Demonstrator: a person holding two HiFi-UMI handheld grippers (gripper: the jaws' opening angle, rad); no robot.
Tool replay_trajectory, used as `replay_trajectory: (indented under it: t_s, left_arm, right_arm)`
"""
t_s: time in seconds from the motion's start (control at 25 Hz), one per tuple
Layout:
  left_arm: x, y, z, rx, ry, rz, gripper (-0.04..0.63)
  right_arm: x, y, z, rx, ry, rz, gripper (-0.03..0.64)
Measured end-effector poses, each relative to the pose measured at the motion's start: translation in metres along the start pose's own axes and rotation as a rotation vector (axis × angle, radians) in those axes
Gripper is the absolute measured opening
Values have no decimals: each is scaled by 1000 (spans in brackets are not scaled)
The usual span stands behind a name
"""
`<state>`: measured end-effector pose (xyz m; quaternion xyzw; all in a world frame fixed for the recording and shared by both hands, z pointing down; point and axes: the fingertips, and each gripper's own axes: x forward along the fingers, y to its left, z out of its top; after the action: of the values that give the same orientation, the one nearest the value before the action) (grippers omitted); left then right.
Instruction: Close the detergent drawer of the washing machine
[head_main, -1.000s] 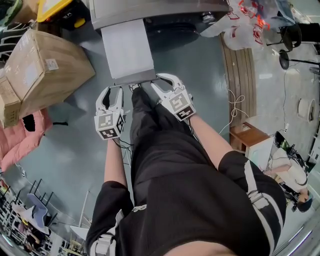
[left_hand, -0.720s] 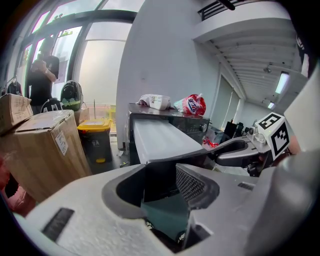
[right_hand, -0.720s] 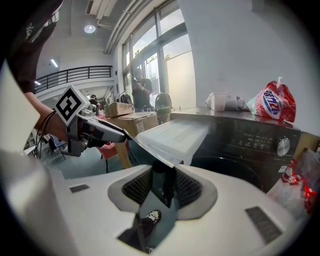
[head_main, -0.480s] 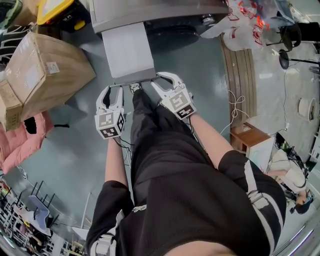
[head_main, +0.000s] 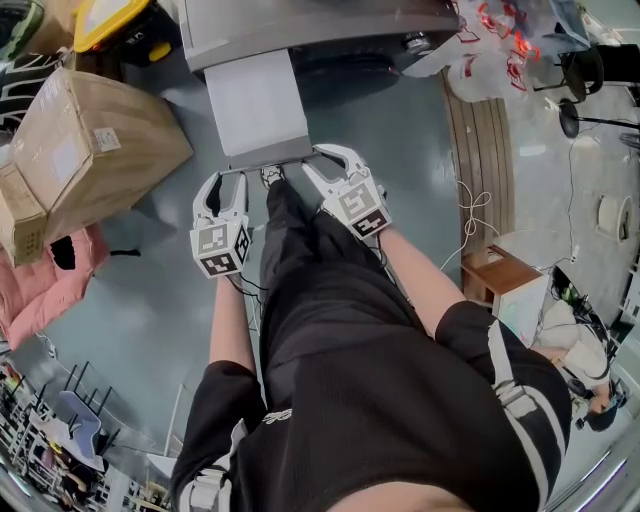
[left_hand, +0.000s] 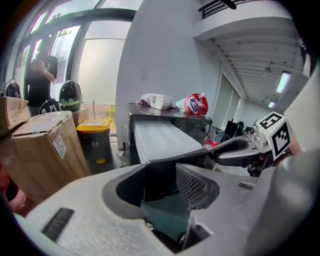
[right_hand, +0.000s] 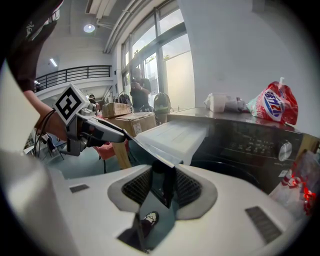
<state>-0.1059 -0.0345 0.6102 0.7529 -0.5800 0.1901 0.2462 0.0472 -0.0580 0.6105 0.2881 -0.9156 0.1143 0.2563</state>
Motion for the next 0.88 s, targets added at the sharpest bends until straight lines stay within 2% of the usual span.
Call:
replay_trajectory:
  t_s: [0.88]
  left_arm:
    - [15, 6, 19, -4, -4, 2, 193]
  right_arm:
    - [10, -20, 16, 2, -3, -23, 141]
